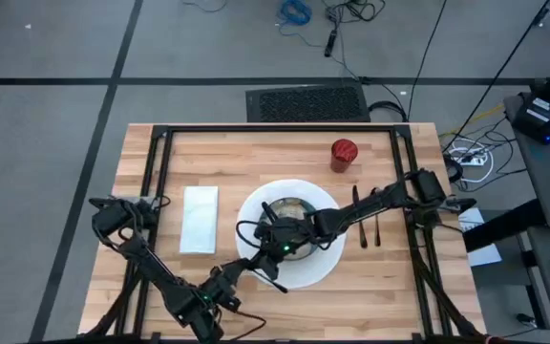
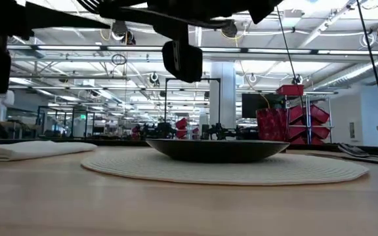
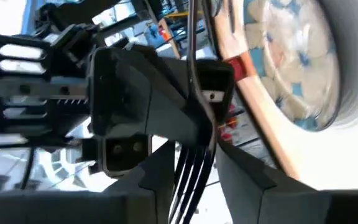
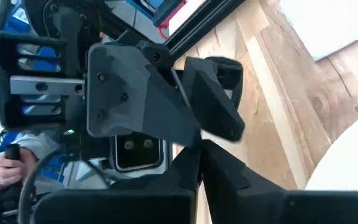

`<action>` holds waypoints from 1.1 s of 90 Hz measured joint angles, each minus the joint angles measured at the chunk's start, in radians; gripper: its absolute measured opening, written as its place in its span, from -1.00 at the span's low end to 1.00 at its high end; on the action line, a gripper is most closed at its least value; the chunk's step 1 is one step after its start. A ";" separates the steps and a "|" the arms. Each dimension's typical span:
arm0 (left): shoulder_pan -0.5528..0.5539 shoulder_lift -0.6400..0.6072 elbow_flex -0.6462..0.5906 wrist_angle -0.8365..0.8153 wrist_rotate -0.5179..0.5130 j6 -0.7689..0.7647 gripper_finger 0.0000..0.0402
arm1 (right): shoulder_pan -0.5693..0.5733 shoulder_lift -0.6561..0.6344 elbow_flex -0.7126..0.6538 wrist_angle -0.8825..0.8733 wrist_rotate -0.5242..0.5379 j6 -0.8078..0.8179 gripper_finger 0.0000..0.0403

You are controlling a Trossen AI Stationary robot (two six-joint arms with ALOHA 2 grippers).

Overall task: Set table place
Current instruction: Put the black fork on the white napkin

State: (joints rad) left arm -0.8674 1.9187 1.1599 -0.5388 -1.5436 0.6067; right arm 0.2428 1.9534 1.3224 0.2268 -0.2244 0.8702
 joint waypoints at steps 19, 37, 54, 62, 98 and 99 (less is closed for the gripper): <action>-0.031 -0.075 0.000 -0.098 -0.005 -0.149 -0.50 | 0.028 -0.001 0.000 0.002 -0.063 0.034 -1.00; -0.046 -0.140 0.000 -0.312 0.082 -0.551 -0.50 | 0.062 -0.003 0.000 0.195 -0.123 0.058 -1.00; -0.052 -0.234 -0.001 -0.578 0.248 -1.264 -0.50 | 0.083 -0.050 -0.001 0.316 -0.082 -0.018 -1.00; -0.057 -0.271 -0.001 -0.577 0.322 -1.476 -0.50 | 0.078 -0.081 -0.001 0.334 -0.013 -0.128 -1.00; -0.107 -0.391 -0.002 -0.103 0.470 -1.695 -0.36 | 0.106 -0.116 -0.002 0.406 0.403 -0.716 -1.00; -0.109 -0.397 -0.002 -0.099 0.470 -1.699 -0.34 | 0.111 -0.115 -0.002 0.418 0.412 -0.730 -1.00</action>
State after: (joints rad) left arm -0.9759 1.5216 1.1576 -0.6377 -1.0738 -1.0919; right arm 0.3535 1.8384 1.3209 0.6446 0.1875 0.1407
